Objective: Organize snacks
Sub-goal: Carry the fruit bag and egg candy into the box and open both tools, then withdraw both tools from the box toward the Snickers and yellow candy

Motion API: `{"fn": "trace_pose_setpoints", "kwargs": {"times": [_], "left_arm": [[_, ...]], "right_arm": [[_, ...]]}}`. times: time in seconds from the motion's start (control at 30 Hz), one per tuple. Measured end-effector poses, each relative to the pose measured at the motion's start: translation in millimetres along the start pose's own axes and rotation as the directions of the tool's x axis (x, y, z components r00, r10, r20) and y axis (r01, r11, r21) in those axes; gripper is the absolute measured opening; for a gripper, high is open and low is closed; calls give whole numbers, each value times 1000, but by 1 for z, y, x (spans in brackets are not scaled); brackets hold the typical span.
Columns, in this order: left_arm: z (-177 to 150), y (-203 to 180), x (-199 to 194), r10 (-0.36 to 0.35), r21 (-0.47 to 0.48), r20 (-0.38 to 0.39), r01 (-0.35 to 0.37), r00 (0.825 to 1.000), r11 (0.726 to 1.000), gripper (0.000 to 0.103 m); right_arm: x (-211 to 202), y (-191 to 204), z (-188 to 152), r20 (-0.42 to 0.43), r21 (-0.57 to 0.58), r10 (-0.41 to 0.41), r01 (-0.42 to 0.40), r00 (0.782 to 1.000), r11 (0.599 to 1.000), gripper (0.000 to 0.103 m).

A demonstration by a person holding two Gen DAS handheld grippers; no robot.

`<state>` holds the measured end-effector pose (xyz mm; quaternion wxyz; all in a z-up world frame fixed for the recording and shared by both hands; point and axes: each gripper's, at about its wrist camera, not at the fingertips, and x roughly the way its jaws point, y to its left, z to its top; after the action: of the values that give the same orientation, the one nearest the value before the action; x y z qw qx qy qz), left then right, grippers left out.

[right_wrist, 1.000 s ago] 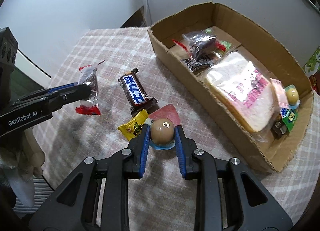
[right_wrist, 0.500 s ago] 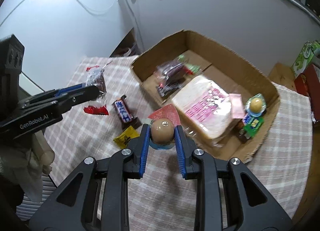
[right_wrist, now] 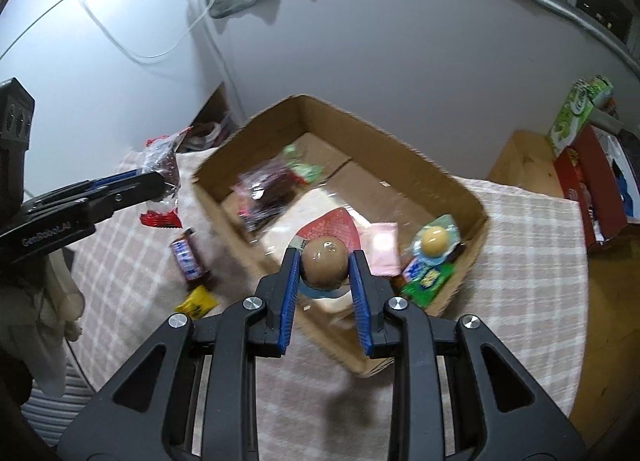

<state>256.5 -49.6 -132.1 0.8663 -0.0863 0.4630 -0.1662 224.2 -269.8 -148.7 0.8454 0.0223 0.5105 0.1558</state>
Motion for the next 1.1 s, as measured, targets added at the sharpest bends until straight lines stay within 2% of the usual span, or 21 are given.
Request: {"fn": "trace_pose_setpoints", "kwargs": {"times": [0.17,0.43,0.57,0.63,0.7,0.73,1.1], "left_arm": [[4,-15,24,-11,22,-42,11,999,1000,31],[4,-22,45,-6,27,-90,8,996,1000,31],[4,-22,48,8,29,-106,-5,994,1000,35],[4,-22,47,2,28,-106,1,994,1000,35],[4,-22,47,7,29,-110,-4,994,1000,38],[5,-22,48,8,30,-113,-5,994,1000,42],[6,-12,32,6,6,-76,-6,997,1000,42]], "right_arm": [[13,-16,5,-19,13,-45,45,999,999,26],[31,-29,0,-63,40,-54,56,997,998,26],[33,-27,-2,-66,31,-58,60,996,998,27],[32,-25,-2,-62,26,-64,65,996,998,39],[28,-24,-2,-42,26,-74,75,996,997,66],[28,-23,-2,-37,27,-72,73,997,997,69],[26,-19,-3,-45,24,-91,92,995,995,69]]}}
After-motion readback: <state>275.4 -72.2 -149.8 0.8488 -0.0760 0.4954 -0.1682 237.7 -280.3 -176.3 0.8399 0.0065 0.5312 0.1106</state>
